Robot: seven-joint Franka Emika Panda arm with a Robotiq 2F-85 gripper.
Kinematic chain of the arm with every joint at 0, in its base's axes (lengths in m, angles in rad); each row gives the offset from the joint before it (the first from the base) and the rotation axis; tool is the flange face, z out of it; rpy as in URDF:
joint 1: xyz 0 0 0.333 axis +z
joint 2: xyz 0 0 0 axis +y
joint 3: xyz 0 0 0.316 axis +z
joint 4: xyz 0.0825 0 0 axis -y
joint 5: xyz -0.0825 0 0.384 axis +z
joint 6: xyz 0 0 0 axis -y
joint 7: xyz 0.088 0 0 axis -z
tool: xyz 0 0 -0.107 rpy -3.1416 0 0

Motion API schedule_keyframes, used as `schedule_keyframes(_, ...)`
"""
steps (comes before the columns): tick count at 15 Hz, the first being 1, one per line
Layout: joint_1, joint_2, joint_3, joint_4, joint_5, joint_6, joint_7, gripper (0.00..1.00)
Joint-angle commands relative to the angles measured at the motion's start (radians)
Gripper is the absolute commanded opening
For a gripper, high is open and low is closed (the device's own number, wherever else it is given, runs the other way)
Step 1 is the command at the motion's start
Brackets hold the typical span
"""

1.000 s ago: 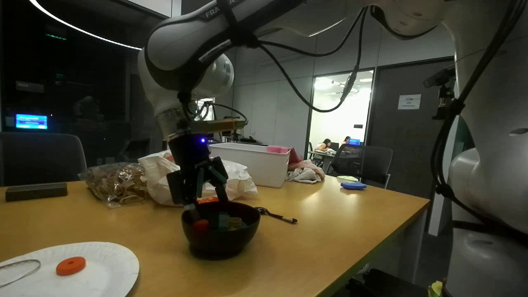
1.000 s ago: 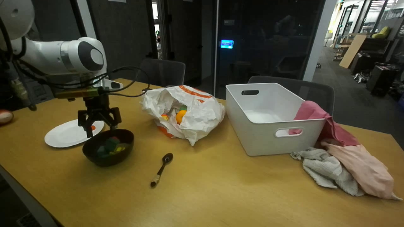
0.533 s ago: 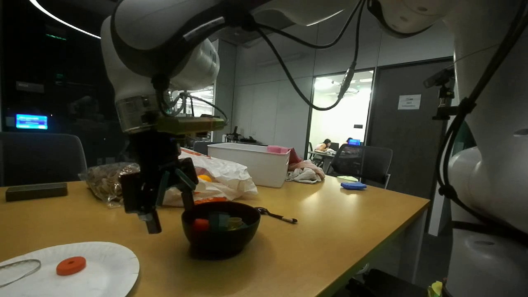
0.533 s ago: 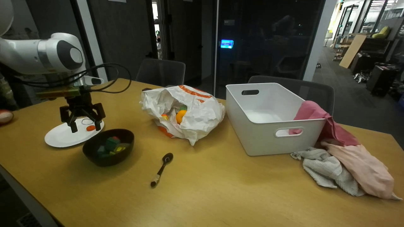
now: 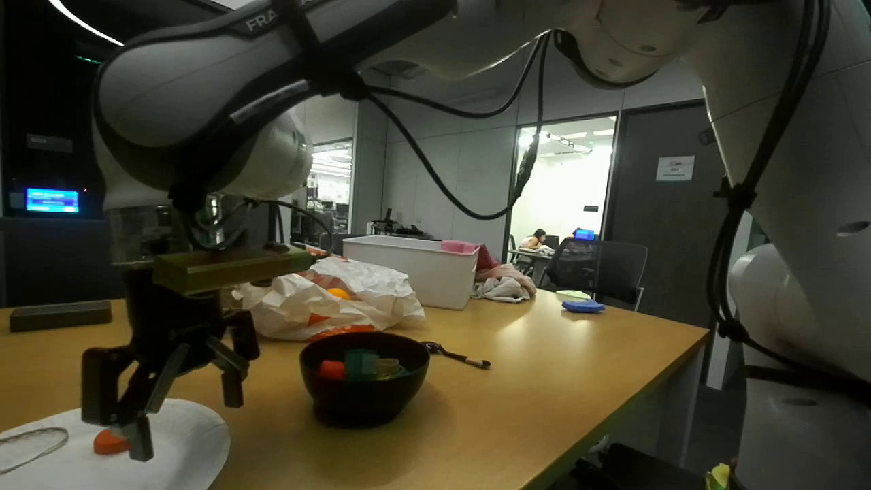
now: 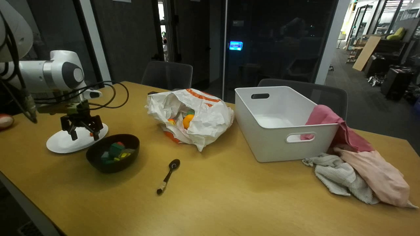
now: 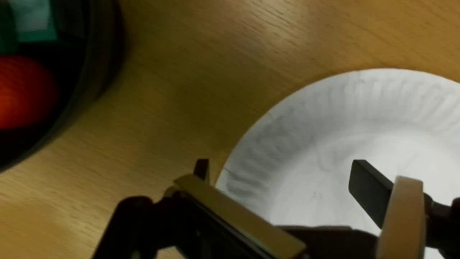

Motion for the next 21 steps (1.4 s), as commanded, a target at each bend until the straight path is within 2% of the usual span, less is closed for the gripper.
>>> schedule_keyframes(1,0.048,0.072,-0.014,0.112,-0.009,0.011,0.053,1.0)
schedule_keyframes(10,0.113,0.18,-0.065,0.242,-0.083,0.006,0.058,1.0)
schedule_keyframes(19,0.142,0.222,-0.076,0.314,-0.103,-0.006,0.051,1.0)
schedule_keyframes(21,0.148,0.226,-0.076,0.324,-0.105,-0.009,0.049,0.95)
